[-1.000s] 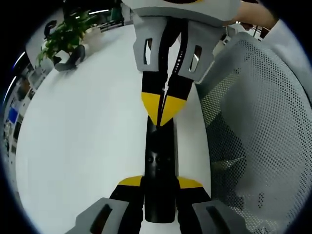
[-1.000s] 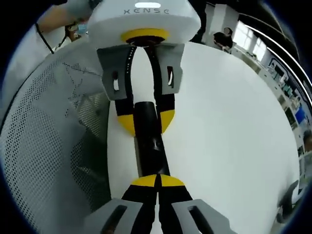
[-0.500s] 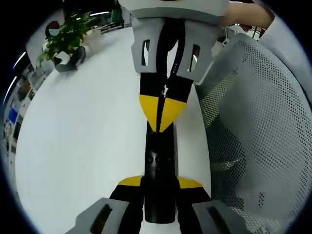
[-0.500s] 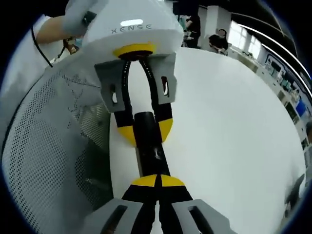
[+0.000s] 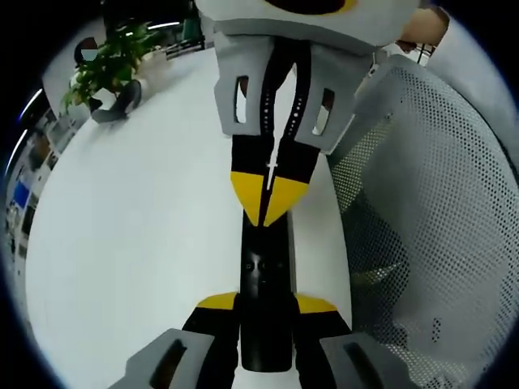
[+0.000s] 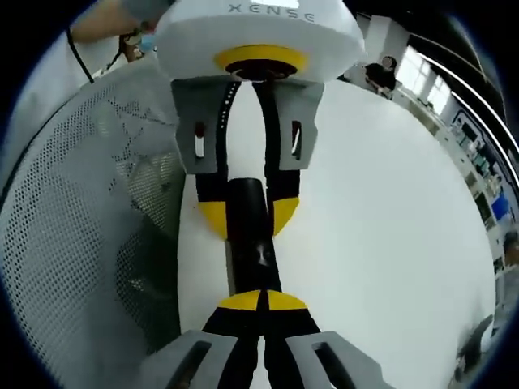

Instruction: Press the specified remote control buttons in sequence, fully releasing each button before pressing the next.

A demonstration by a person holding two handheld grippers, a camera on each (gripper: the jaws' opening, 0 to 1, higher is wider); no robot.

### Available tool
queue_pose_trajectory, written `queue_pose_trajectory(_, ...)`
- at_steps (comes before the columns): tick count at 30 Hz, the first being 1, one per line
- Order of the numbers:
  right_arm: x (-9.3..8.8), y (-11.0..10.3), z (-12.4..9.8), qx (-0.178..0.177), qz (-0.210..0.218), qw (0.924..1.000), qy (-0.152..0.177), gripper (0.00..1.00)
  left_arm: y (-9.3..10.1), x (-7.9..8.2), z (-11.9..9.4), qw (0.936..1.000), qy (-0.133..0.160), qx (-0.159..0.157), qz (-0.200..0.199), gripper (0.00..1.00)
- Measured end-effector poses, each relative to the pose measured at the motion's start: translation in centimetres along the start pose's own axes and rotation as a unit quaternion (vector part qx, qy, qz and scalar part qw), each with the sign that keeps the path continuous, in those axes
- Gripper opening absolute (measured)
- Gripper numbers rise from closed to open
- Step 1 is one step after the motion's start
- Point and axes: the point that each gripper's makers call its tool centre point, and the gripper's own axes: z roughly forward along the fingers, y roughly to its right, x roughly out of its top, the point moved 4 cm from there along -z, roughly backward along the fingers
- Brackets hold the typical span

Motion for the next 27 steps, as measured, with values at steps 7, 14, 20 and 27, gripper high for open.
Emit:
queue_pose_trajectory(7,0.6,-0.4,0.3,0.007,0.011,0.9998,0.017,0.0,0.0,0.0,0.0,1.0,-0.001,0.003,-0.006,0.24)
queue_pose_trajectory(14,0.8,-0.4,0.6,0.002,-0.061,0.9981,-0.013,0.0,0.0,-0.1,0.0,1.0,-0.001,0.002,-0.003,0.24)
queue_pose_trajectory(20,1.0,-0.4,0.8,-0.011,-0.09,0.9958,-0.016,0.0,0.0,-0.2,0.0,1.0,0.008,0.004,-0.005,0.24)
queue_pose_trajectory(27,1.0,-0.2,0.6,0.0,-0.005,0.9998,0.019,0.0,0.1,-0.3,0.0,0.9998,0.017,0.004,-0.008,0.24)
